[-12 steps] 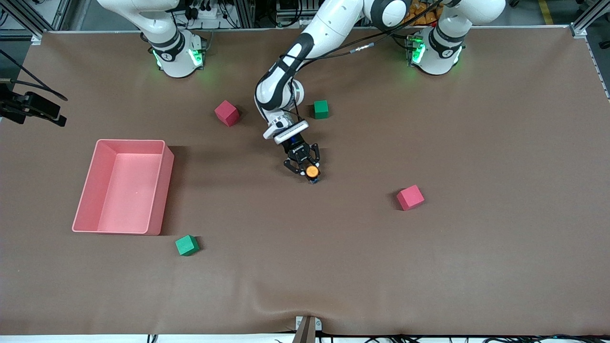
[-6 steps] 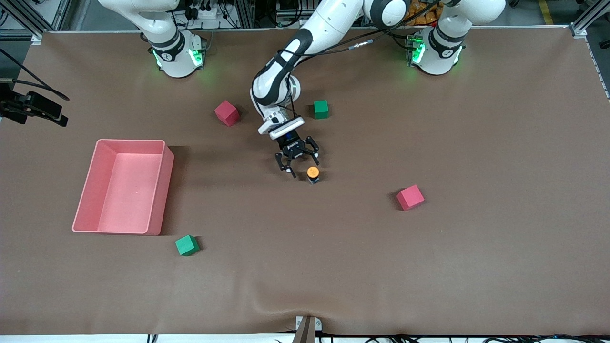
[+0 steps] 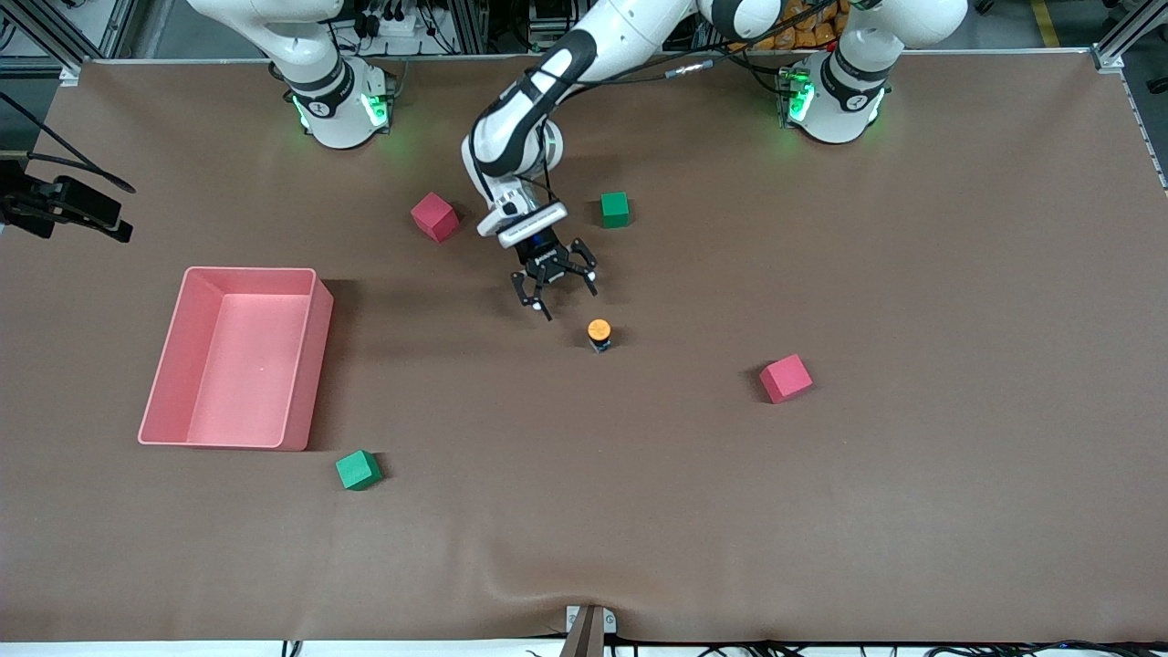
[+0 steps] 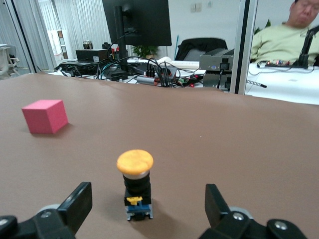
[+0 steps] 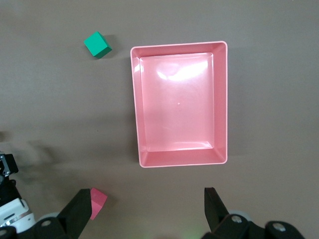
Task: Place and upright button with both arms
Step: 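Open the left gripper and lift it off the button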
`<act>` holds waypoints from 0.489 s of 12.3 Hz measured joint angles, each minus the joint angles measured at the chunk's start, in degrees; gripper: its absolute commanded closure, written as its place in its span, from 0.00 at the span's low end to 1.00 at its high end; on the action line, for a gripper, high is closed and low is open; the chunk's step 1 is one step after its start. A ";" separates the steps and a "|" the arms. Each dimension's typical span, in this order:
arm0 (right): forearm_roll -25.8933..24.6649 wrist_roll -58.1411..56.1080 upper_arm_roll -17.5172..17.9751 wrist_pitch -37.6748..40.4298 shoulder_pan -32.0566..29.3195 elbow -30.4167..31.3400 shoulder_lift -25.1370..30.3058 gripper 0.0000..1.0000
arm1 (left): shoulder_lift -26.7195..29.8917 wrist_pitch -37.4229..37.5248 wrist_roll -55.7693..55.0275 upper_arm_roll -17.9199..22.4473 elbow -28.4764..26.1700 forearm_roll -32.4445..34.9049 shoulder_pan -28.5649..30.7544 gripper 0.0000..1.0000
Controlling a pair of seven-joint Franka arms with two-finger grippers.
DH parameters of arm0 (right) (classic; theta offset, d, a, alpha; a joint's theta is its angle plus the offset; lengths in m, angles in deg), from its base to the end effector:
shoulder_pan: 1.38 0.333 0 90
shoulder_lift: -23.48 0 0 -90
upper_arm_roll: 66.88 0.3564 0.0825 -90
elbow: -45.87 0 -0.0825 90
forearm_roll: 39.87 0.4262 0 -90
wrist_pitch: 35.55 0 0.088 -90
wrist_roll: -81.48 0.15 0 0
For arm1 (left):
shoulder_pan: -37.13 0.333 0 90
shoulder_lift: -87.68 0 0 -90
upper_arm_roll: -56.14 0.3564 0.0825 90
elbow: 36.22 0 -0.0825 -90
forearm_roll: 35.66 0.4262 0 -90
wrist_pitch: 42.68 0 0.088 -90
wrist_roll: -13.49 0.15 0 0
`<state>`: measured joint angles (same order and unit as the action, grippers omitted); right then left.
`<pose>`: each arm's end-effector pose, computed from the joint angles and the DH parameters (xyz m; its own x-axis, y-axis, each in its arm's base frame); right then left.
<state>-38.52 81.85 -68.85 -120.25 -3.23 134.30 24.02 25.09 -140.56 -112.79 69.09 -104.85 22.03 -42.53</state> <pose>0.5805 -0.0351 0.6337 0.9959 -0.0708 -0.0558 -0.0722 -0.9971 -0.0235 0.3711 -0.6882 0.1151 0.2960 0.1180 0.9479 0.5014 -0.8638 -0.0490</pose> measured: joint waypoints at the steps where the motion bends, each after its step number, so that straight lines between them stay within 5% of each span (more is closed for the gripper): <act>1: 0.00 -0.67 0.00 -0.02 -0.02 0.00 0.00 0.00 | 1.97 0.41 3.17 -0.06 0.19 -1.70 0.01 0.00; 6: -0.02 -1.54 0.09 -0.09 -0.04 0.01 0.01 0.00 | 13.59 1.36 22.28 0.34 0.47 -9.31 5.20 0.00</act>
<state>-38.54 80.31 -68.76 -120.33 -3.28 134.30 24.03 38.67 -139.20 -90.51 69.43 -104.37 12.72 -37.33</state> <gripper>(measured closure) 0.000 0.000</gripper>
